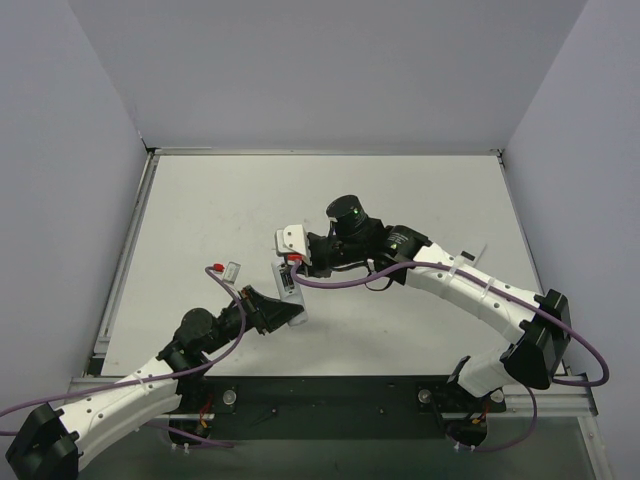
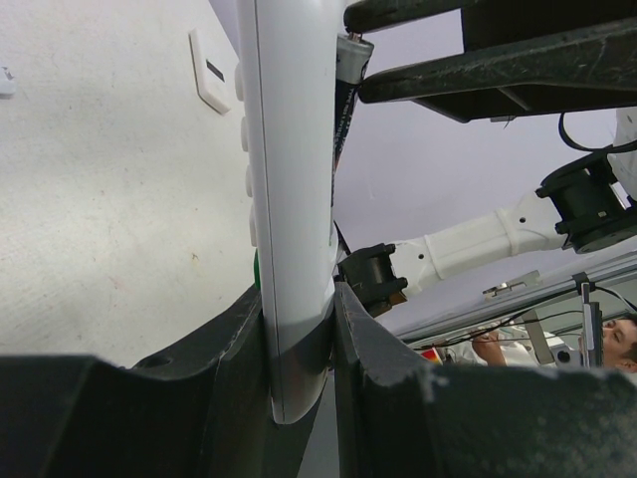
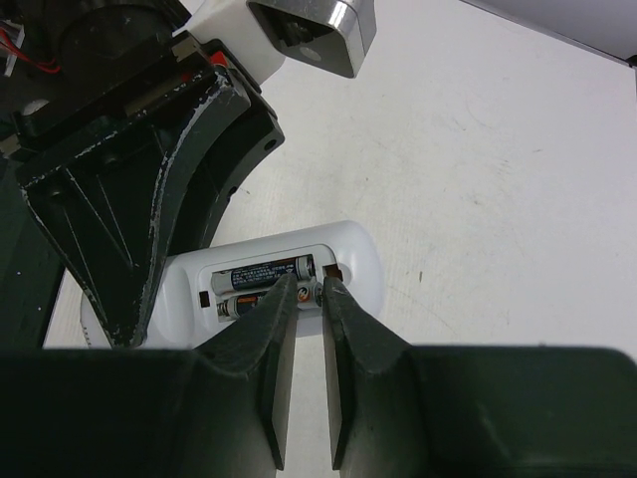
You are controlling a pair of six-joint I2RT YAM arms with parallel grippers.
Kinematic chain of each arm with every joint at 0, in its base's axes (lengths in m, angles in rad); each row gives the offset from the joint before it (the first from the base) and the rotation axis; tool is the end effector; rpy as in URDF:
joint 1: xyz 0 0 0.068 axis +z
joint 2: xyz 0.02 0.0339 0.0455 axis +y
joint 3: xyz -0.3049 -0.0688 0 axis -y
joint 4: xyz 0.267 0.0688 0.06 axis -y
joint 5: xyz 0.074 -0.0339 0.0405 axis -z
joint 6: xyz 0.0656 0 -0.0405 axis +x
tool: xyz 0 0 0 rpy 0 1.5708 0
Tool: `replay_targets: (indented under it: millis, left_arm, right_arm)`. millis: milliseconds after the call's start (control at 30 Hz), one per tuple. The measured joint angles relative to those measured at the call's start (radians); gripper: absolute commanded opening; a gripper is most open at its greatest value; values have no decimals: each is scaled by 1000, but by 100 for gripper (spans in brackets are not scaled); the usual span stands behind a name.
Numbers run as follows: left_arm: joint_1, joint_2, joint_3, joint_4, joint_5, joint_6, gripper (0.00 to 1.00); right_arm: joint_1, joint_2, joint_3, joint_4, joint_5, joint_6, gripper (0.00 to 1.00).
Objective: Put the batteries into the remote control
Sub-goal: Adjust the battery in the remote control.
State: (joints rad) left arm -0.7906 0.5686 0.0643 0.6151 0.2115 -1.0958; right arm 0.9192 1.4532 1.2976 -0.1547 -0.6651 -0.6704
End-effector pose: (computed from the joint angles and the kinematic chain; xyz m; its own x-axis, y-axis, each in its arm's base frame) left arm 0.1050 -0.1256 0.2165 -0.7129 -0.5157 -0.4752 0.4541 0.1768 -0.8732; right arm 0.1964 0.3242 0.3958 0.4650 -0.1964 -0.8632 -0.8845 -0.1431 -0.4440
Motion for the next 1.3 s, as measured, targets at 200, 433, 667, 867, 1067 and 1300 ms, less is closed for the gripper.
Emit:
replay_targets:
  millis: [200,433,667,867,1067,1300]
  left_arm:
    - [0,0,0,1,1,0,0]
    - [-1,-1,0,2,2,1,0]
    - [-1,-14,-18,-18,-2,2,0]
    - [-1,-37,-24,-70,-6,10,0]
    - [0,-45,-24,-92,-21,20,0]
    - [2,-51,-25,-127,-37,26,0]
  right_arm:
    - [3,0,-4,9,-5,13,8]
    - [5,0,-24,34,-9,23,5]
    - [5,-5,-87,97,5,41,4]
    - [11,-13,-147,164,32,57,6]
    - [53,-13,-165,190,129,41,11]
    - [124,-37,-253,295,316,-11,14]
